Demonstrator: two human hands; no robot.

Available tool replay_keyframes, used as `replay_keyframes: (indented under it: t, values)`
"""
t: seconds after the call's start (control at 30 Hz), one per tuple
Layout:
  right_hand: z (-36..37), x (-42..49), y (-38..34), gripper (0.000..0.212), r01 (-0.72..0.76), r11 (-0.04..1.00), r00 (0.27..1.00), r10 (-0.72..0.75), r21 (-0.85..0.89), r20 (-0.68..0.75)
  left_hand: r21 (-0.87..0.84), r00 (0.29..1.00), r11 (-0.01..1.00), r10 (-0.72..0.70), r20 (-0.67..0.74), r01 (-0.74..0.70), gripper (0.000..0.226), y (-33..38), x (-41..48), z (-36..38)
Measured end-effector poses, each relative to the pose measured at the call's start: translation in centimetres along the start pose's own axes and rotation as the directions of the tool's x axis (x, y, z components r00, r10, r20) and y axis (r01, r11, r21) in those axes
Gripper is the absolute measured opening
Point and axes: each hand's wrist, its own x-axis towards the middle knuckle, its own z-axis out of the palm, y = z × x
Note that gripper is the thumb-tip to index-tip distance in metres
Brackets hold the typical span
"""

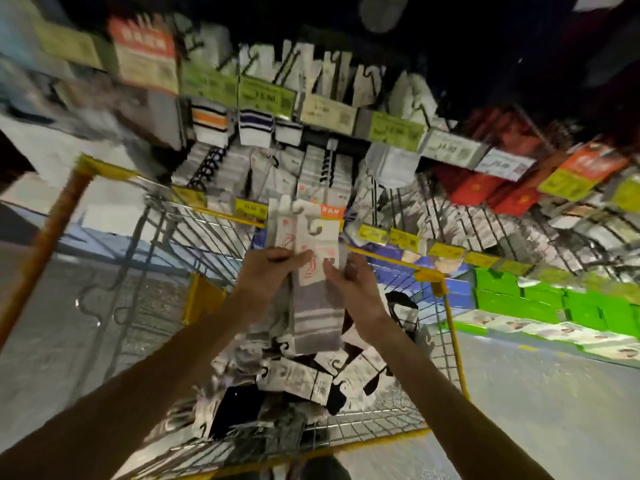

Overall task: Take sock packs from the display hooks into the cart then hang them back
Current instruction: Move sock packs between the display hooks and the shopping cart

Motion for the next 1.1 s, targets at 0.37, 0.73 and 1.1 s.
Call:
replay_keyframes:
  t: [0.37,0.73,1.1]
  values:
    - [-1.3,-3.0,-7.7,0.019,-0.136,0.988,0.991,0.136,0.071,0.006,0.036,0.990,0.996,-0.084,0.115,0.081,0.009,6.7,-2.1,-0.3]
    - [-1.0,2.1,-9.4,0.007,-0.072,0.995,0.996,0.068,0.067,0.050,0.084,0.960,0.961,-0.269,0.073,0.263,0.030,7.4,1.9,0.1]
    - [1.3,11.0,-10.9,0.022,-0.154,0.941,0.985,0.172,0.303,-0.032,-0.005,0.940,0.946,-0.324,-0.102,0.325,0.037,8.6,7.5,-0.8]
